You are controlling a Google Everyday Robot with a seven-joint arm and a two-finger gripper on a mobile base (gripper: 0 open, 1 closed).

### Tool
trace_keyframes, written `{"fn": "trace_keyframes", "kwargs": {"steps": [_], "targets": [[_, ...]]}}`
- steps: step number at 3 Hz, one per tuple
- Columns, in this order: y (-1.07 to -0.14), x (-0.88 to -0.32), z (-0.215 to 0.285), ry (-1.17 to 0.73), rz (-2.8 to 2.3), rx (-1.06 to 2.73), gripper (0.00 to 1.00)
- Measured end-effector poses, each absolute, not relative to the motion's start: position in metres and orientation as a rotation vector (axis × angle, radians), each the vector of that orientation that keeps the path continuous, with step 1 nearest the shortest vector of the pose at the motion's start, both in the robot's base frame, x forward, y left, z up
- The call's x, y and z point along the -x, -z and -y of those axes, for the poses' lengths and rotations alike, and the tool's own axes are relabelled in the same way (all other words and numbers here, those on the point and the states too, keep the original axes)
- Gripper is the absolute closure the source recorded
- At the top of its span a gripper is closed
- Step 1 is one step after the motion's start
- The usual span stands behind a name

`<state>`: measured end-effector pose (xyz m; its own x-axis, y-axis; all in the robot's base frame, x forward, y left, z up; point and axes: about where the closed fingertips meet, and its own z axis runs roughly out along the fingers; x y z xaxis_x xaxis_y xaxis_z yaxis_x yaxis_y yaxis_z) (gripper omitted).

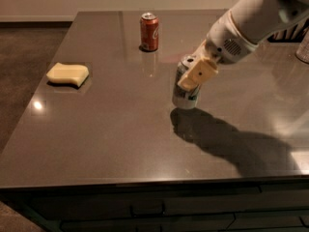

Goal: Move 7up can near coke can

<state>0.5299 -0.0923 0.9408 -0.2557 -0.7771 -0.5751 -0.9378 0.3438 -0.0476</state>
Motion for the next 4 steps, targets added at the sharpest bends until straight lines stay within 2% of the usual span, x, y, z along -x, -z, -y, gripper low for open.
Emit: {"fn": "trace_keyframes", "kwargs": {"steps": [1, 2, 4], "targets": [[-0.957, -0.559, 0.088, -0.454, -2.173, 1.321, 1.00], [-0.957, -0.559, 0.088, -0.454, -2.173, 1.321, 1.00], [-0.959, -0.614, 0.086, -0.347, -2.244, 1.143, 1.00]]}}
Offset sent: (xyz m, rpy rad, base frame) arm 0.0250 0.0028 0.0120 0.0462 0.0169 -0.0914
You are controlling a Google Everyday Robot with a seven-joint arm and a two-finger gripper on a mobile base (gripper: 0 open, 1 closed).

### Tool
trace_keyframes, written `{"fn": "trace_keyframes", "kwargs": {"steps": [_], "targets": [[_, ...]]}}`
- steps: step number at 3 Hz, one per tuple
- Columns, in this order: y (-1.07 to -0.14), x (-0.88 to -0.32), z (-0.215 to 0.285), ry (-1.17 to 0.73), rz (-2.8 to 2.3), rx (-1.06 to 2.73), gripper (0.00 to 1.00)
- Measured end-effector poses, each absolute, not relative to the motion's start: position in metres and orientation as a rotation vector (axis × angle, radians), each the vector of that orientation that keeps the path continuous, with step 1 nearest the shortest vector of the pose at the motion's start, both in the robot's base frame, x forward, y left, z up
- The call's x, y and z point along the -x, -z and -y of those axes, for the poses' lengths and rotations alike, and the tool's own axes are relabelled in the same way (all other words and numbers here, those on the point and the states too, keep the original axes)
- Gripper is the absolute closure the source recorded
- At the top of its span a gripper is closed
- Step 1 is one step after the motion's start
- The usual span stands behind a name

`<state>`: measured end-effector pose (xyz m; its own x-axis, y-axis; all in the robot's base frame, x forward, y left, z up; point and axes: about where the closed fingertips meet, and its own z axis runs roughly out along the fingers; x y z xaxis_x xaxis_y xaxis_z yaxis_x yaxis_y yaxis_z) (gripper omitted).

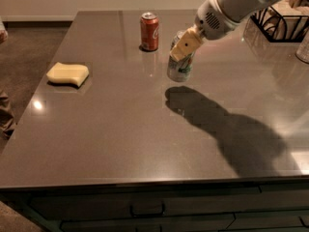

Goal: Move 7up can near coke can

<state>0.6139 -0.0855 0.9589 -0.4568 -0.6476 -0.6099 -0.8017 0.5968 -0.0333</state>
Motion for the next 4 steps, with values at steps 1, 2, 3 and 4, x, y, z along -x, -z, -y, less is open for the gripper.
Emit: {"fn": "trace_keyframes", "kwargs": {"steps": [1, 2, 3, 4], "targets": [[-0.956, -0.648, 0.086, -0.295, -2.261, 1.071, 1.00], [-0.948, -0.681, 0.086, -0.259, -2.270, 1.020, 1.00], [-0.941, -0.708, 0.083, -0.236, -2.275, 0.990, 1.00], [-0.933, -0.734, 0.077, -0.232, -2.285, 0.977, 1.00]]}}
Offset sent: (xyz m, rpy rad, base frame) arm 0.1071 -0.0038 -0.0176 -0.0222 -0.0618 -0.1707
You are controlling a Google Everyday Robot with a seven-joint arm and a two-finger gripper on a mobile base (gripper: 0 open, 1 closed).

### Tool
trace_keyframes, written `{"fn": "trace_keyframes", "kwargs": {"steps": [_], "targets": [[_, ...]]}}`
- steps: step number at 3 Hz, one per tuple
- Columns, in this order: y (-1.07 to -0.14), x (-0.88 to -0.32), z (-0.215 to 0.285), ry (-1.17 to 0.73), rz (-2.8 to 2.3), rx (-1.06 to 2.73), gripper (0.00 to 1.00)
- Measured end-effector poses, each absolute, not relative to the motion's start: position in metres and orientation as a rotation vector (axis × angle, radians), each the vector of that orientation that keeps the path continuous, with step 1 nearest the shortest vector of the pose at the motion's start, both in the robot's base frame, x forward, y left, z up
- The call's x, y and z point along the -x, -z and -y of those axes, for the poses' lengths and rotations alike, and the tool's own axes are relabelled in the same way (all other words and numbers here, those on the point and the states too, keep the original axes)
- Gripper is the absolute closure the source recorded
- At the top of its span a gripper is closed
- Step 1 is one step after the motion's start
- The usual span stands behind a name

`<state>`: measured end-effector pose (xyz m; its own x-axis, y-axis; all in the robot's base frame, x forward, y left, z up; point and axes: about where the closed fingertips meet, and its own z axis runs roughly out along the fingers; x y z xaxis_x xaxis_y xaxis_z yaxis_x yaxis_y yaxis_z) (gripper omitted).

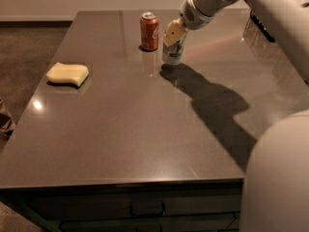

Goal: Move 7up can near coke can

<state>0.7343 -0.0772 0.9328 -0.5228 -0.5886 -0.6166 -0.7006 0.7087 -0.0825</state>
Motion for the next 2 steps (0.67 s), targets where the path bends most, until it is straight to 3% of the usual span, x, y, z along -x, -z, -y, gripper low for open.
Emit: {"fn": "trace_keyframes", "kwargs": {"steps": [2], "targets": [[-0.922, -0.773, 0.057, -0.253, -2.302, 0.985, 1.00]]}}
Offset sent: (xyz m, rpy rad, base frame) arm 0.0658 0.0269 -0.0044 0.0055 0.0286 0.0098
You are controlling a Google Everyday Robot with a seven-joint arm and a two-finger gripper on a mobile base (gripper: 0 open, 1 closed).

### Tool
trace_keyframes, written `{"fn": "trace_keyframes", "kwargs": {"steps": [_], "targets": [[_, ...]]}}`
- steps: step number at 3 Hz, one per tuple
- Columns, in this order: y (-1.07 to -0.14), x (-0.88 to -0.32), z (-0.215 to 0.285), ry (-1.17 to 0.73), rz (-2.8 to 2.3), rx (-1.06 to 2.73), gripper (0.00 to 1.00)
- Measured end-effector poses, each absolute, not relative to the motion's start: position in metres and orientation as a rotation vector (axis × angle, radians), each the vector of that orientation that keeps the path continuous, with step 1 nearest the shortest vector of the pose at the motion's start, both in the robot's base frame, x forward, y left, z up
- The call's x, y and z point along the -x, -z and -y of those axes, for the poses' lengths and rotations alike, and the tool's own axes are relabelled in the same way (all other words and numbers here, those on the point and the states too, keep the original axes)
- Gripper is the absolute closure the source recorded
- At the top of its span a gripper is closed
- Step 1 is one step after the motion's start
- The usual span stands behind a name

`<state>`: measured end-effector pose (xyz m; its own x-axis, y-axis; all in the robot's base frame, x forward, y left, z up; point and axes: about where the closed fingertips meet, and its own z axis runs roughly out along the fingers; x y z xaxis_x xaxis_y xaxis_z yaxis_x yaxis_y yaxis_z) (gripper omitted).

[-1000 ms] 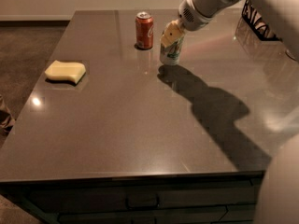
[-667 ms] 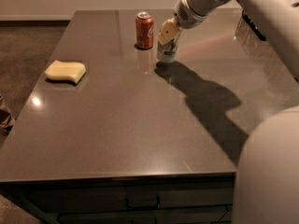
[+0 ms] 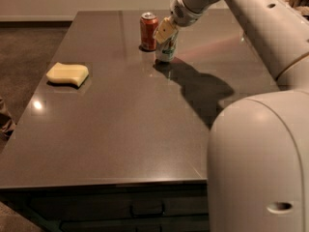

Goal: Move 7up can near coke can

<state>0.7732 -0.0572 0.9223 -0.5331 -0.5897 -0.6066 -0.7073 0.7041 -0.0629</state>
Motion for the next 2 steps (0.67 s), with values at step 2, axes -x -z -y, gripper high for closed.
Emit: {"fn": "trace_keyframes", "kwargs": {"steps": [2], "targets": [[-0.9143, -0.7943, 0.0507, -0.246, -2.329, 0.962, 0.58]]}}
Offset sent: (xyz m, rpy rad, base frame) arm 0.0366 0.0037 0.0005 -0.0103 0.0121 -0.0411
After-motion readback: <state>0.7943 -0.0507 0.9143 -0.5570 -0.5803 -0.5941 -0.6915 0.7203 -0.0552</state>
